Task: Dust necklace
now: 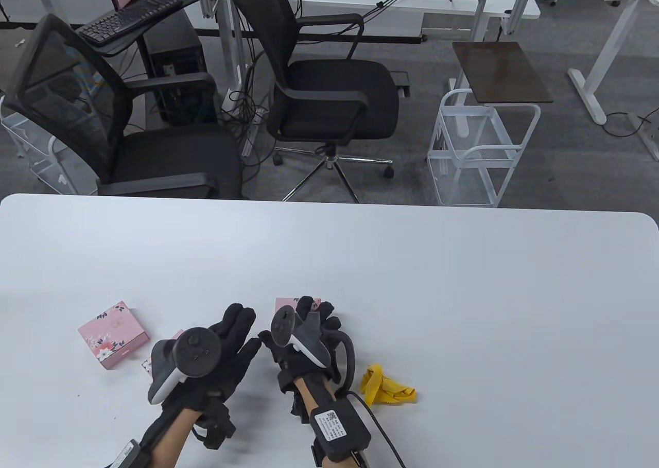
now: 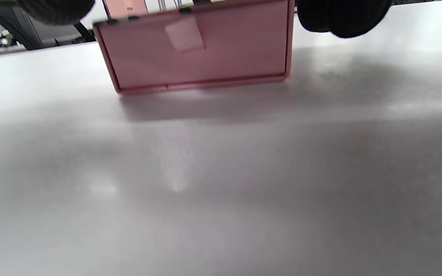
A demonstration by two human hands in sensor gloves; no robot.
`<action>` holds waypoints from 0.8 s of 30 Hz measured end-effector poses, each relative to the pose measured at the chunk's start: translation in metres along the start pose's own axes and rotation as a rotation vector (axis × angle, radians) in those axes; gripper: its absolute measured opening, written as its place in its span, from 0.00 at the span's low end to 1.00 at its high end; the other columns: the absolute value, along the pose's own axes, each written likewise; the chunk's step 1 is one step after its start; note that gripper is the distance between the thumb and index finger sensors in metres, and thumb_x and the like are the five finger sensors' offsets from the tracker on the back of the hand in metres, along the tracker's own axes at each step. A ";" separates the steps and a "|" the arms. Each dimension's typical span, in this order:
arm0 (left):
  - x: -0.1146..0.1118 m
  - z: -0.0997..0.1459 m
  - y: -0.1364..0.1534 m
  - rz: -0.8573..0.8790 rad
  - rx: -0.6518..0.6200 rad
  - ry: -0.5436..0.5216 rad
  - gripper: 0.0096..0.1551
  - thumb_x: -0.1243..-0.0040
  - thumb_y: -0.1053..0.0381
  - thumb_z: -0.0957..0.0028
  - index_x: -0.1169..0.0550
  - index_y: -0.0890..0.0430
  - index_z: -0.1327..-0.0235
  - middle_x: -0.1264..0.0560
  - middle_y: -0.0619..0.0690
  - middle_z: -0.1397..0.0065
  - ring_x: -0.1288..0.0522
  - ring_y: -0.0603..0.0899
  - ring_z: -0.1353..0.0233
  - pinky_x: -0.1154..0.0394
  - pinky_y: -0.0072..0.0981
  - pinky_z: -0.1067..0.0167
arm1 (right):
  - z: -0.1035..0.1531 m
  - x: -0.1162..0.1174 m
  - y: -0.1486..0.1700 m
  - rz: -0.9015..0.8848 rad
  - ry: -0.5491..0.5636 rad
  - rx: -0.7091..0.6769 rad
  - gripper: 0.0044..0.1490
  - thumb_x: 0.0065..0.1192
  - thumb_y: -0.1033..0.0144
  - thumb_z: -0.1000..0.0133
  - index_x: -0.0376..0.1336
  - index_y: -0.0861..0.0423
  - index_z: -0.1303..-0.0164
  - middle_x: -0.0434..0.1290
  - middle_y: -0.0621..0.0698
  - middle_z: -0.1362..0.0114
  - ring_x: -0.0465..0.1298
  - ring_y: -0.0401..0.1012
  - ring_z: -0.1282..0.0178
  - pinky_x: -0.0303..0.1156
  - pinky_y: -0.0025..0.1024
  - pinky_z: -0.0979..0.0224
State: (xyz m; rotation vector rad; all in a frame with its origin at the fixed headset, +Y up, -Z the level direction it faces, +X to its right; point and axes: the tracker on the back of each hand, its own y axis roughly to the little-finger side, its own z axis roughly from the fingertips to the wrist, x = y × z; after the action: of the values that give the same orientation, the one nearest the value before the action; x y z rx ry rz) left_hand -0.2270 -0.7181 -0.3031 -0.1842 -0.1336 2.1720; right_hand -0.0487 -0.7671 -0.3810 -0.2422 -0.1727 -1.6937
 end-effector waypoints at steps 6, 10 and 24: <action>0.002 0.012 -0.013 -0.022 -0.053 -0.014 0.38 0.52 0.38 0.35 0.44 0.48 0.14 0.51 0.51 0.09 0.43 0.66 0.19 0.38 0.60 0.26 | -0.002 -0.002 -0.001 -0.047 0.003 0.033 0.68 0.55 0.35 0.31 0.30 0.74 0.14 0.37 0.90 0.20 0.58 0.80 0.29 0.61 0.68 0.27; 0.001 0.016 -0.015 -0.047 -0.069 -0.030 0.37 0.52 0.38 0.35 0.43 0.48 0.14 0.50 0.51 0.09 0.43 0.66 0.19 0.38 0.60 0.26 | 0.001 -0.013 0.007 -0.077 0.028 0.036 0.67 0.60 0.37 0.32 0.34 0.75 0.14 0.40 0.89 0.19 0.60 0.80 0.30 0.63 0.68 0.29; -0.003 0.014 -0.015 -0.099 -0.060 -0.029 0.38 0.52 0.38 0.36 0.42 0.49 0.15 0.47 0.55 0.10 0.42 0.67 0.20 0.37 0.60 0.26 | 0.006 -0.089 0.179 -0.140 0.173 0.257 0.66 0.61 0.38 0.33 0.33 0.72 0.13 0.38 0.86 0.18 0.57 0.80 0.27 0.61 0.68 0.26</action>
State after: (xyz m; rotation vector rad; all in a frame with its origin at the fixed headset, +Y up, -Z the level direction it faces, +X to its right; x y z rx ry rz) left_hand -0.2156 -0.7124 -0.2861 -0.1773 -0.2200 2.0742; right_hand 0.1401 -0.7047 -0.4033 0.1101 -0.2807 -1.8008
